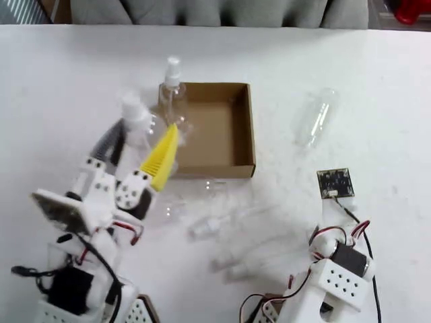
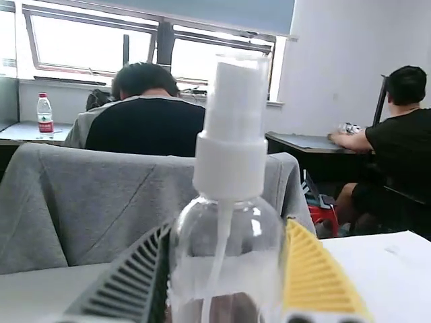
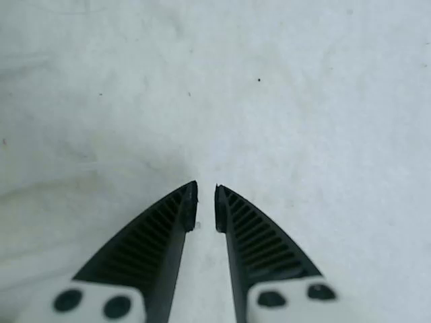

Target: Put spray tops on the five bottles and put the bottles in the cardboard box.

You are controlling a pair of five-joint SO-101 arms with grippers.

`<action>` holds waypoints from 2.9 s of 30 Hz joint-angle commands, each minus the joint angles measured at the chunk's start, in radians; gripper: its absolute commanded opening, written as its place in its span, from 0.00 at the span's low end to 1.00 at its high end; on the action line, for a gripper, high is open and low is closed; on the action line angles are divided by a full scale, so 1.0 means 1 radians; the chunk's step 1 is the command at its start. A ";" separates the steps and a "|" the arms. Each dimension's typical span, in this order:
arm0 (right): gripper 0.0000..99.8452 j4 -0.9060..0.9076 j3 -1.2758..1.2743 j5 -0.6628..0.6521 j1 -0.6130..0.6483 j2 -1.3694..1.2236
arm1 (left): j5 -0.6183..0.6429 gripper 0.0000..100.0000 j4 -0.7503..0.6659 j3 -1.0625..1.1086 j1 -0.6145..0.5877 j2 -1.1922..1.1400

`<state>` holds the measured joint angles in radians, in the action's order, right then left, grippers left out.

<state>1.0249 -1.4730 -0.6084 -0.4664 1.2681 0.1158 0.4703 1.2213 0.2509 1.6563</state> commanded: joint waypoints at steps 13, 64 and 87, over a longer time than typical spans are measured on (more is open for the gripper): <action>0.02 -0.031 0.143 0.058 -0.004 0.008 | 0.012 0.02 -0.155 0.242 0.038 0.065; 0.02 -0.558 -0.114 0.638 1.283 0.529 | 0.253 0.02 -0.227 0.031 0.050 -0.412; 0.02 -0.499 -0.121 0.637 1.145 0.529 | 0.137 0.02 0.112 0.038 0.185 -0.044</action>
<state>0.4895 -1.6126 0.0207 0.7150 1.7883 0.2647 0.5685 1.3195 0.4411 1.6072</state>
